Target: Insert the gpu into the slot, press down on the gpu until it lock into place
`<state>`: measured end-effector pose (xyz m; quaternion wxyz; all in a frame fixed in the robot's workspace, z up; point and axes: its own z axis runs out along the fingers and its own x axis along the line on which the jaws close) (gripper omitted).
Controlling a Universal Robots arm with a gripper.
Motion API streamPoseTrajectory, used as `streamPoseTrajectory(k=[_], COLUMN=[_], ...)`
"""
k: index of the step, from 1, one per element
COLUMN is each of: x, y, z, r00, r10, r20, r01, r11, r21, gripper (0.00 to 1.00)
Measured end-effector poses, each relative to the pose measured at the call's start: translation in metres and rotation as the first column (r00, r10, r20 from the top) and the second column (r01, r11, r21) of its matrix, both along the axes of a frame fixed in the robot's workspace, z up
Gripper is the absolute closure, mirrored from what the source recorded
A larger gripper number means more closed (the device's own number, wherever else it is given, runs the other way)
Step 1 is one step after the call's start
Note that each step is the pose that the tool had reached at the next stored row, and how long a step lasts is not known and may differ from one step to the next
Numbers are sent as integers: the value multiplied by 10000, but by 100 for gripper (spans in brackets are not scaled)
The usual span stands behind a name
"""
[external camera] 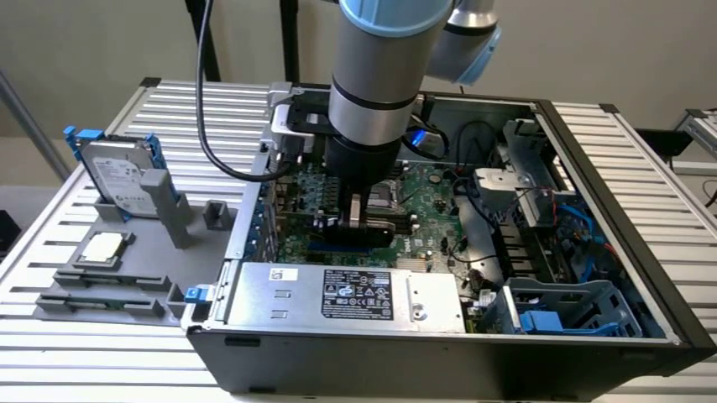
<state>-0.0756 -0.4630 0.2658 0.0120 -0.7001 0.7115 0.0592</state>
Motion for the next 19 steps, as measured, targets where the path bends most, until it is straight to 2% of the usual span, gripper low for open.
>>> streamPoseTrajectory(k=[7,19], x=[0,0], y=[0,0], z=[-16,-33], r00=[10000,10000], r10=[1,1], r20=[-1,-7], r01=[-1,-1], r11=[10000,10000], r21=[-79,-89], gripper=[74,74])
